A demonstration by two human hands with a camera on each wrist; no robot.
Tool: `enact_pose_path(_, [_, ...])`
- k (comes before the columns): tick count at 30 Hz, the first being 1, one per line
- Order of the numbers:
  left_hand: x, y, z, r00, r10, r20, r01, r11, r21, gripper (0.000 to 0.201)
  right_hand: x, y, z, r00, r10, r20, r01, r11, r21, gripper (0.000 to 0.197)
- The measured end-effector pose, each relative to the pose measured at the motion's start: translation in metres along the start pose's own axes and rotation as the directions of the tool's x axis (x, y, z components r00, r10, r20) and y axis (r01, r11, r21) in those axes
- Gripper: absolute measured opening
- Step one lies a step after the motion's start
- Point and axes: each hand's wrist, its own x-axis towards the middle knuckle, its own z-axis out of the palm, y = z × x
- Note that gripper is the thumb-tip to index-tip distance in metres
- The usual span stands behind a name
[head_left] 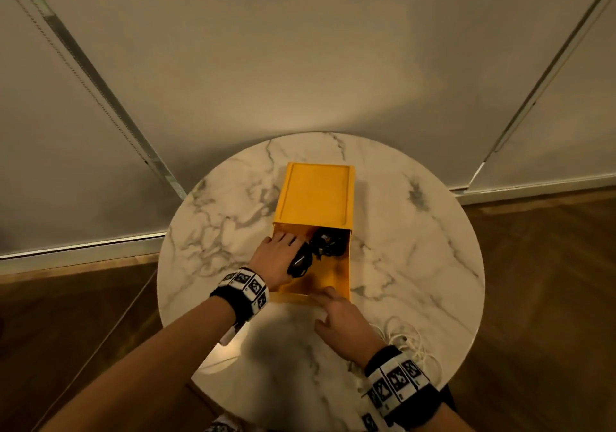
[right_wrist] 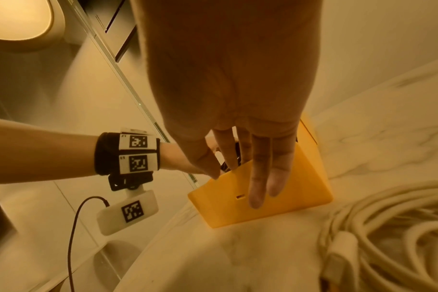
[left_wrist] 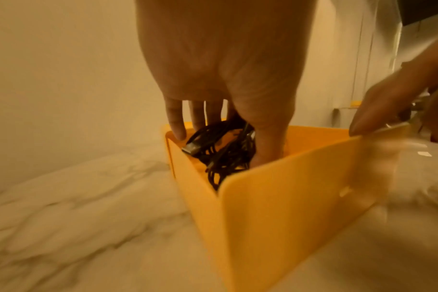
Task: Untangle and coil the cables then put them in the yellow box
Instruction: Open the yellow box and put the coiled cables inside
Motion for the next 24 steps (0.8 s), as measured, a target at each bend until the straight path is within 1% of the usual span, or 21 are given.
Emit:
enact_pose_path(2, [-0.001, 0.000, 0.001, 0.999, -0.045, 0.011, 0.044, 0.998, 0.034, 0.082, 0.001, 0.003, 0.003, 1.000, 0.000, -0.002, 0.000, 1.000, 0.000, 0.049])
enact_pose_path(6, [0.013, 0.015, 0.001, 0.970, -0.235, 0.056, 0.226, 0.964, 0.137, 0.084, 0.001, 0.004, 0.004, 1.000, -0.017, 0.014, 0.017, 1.000, -0.019, 0.048])
enact_pose_path(9, [0.025, 0.025, 0.004, 0.952, -0.295, 0.079, 0.275, 0.942, 0.194, 0.082, -0.002, 0.008, 0.006, 1.000, -0.017, 0.011, 0.017, 1.000, -0.021, 0.052])
enact_pose_path(12, [0.029, 0.027, 0.007, 0.945, -0.319, 0.065, 0.304, 0.936, 0.180, 0.085, 0.001, 0.011, 0.001, 1.000, -0.017, -0.009, 0.017, 1.000, -0.018, 0.052])
enact_pose_path(15, [0.023, 0.030, 0.014, 0.952, -0.304, 0.025, 0.300, 0.948, 0.106, 0.086, 0.003, 0.011, -0.004, 1.000, -0.022, -0.013, 0.022, 1.000, -0.018, 0.051])
enact_pose_path(17, [0.018, 0.033, 0.019, 0.961, -0.277, -0.010, 0.277, 0.958, 0.073, 0.095, 0.005, 0.011, -0.006, 0.999, -0.029, -0.022, 0.028, 0.999, -0.042, 0.046])
enact_pose_path(19, [0.017, 0.032, 0.020, 0.963, -0.268, -0.007, 0.268, 0.963, 0.042, 0.104, 0.010, 0.008, -0.011, 1.000, -0.016, -0.027, 0.014, 0.997, -0.072, 0.038])
enact_pose_path(20, [0.020, 0.030, 0.020, 0.963, -0.270, 0.001, 0.270, 0.963, 0.014, 0.102, 0.015, 0.007, -0.015, 1.000, 0.001, -0.031, -0.004, 0.997, -0.083, 0.032])
enact_pose_path(22, [0.024, 0.023, 0.014, 0.963, -0.268, 0.020, 0.268, 0.960, -0.078, 0.089, 0.031, 0.003, -0.026, 0.998, 0.035, -0.042, -0.040, 0.993, -0.115, 0.025])
enact_pose_path(24, [0.025, 0.018, 0.011, 0.969, -0.246, 0.029, 0.248, 0.955, -0.161, 0.081, 0.055, 0.001, -0.041, 0.994, 0.027, -0.103, -0.045, 0.984, -0.175, 0.028])
